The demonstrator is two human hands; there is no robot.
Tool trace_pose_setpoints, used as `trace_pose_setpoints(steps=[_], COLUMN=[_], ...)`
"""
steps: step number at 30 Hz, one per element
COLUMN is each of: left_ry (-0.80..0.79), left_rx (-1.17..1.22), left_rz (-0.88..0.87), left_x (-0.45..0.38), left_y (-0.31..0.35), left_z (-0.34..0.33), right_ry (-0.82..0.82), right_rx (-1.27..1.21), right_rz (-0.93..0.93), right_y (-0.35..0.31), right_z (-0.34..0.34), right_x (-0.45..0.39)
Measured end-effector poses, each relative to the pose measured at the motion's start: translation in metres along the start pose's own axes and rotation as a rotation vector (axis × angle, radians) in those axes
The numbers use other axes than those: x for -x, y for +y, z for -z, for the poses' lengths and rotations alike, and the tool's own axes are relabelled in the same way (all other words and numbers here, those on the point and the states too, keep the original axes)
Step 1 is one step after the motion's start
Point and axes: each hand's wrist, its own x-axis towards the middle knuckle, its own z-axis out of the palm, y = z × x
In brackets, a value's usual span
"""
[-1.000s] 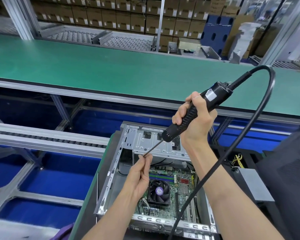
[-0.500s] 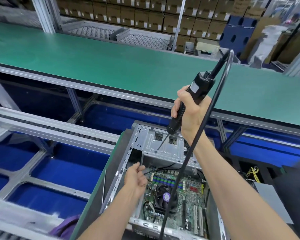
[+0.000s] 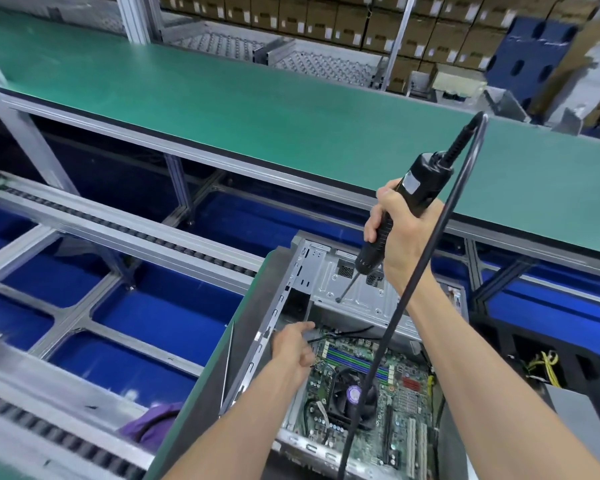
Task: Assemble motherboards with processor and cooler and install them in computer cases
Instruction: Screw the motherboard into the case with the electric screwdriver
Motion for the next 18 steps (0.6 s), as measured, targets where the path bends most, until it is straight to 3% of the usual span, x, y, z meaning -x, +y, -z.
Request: trace_pose_setpoints(steps=[12, 18], left_ry=[-0.012, 0.060], left_rx=[-0.214, -0.340], left_rz=[-0.060, -0.017], left_x=[-0.016, -0.032], left_y=[0.001, -0.002], left_z=[-0.006, -0.004], right_ry=[-0.065, -0.081], right_rx=[0.030, 0.031], right_rz=[-0.043, -0.065], right_y=[0.032, 0.048], right_z=[0.000, -0.001], right_x=[0.008, 0.015])
